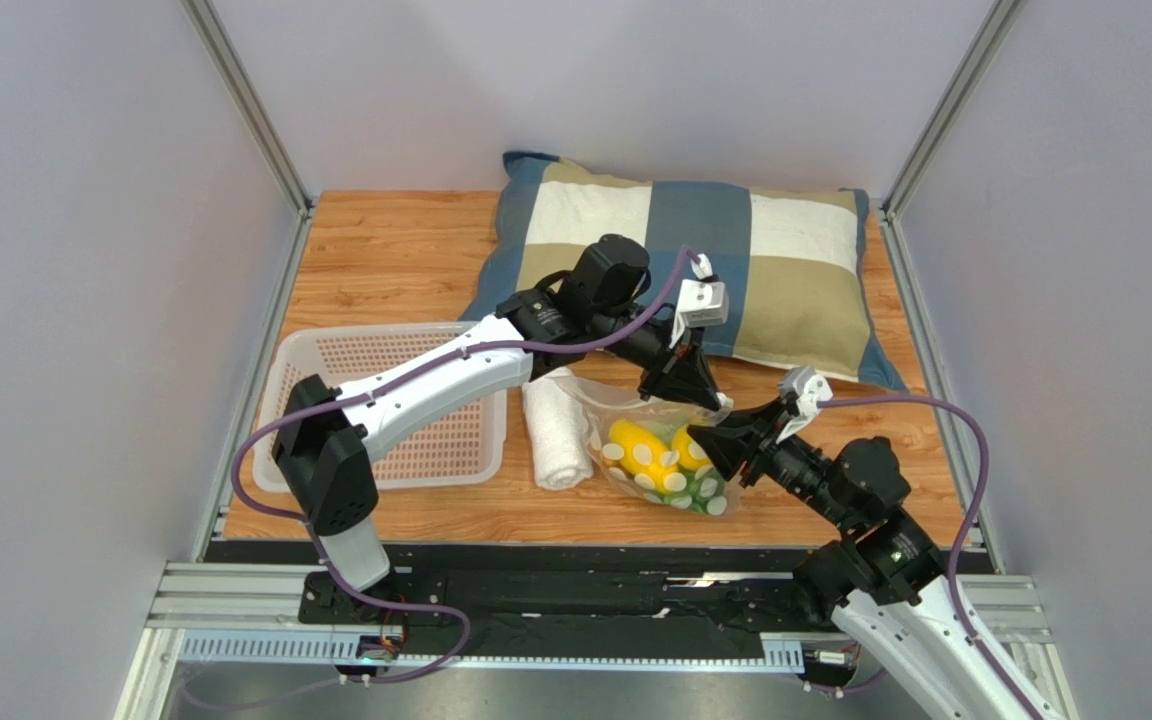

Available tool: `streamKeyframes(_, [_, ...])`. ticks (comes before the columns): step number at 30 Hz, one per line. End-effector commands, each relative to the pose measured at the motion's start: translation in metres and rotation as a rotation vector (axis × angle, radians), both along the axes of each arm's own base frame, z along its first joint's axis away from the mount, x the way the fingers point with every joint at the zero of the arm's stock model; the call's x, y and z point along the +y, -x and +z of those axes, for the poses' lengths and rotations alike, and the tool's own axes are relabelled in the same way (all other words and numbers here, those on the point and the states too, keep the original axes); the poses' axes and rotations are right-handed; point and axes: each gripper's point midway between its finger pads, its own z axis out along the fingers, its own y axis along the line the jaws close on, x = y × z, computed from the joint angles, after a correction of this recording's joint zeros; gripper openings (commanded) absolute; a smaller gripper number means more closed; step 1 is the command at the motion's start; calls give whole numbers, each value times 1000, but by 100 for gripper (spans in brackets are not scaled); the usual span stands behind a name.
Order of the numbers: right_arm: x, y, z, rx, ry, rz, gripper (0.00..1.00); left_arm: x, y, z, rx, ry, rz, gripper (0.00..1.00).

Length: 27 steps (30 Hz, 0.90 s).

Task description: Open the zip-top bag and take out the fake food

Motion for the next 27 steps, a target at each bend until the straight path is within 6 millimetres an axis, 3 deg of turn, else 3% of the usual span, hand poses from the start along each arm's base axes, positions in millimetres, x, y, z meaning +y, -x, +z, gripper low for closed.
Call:
streamKeyframes(1, [8, 0, 25, -43, -40, 35, 35, 8, 11, 38, -58, 101, -43, 0])
streamKeyframes(6, [9, -2, 33, -54, -69, 33, 34, 10, 14, 34, -41, 86, -54, 0])
streamKeyframes(8, [8, -2, 39, -65, -85, 28, 28, 10, 13, 28, -36, 71, -53, 0])
streamKeyframes(9, [8, -2, 41, -65, -90, 28, 22, 10, 13, 26, -34, 67, -52, 0])
streamKeyframes(10, [8, -3, 41, -58, -93, 22, 6, 9, 11, 23, -35, 58, -38, 0])
streamKeyframes(11, [7, -4, 42, -54, -93, 13, 0, 9, 9, 20, -37, 50, -29, 0])
streamKeyframes(14, [-14, -18, 40, -25, -95, -137, 0, 9, -9, 13, -76, 19, 82, 0])
streamKeyframes(17, [-34, -27, 29, 13, -98, -268, 0, 17, -41, 0, -97, -24, 243, 0])
streamKeyframes(22, [-65, -34, 22, 34, -138, -444, 0, 46, -80, -17, -36, -40, 416, 0])
streamKeyframes(27, [-84, -35, 20, 45, -176, -548, 0, 76, -99, -49, -19, -149, 627, 0])
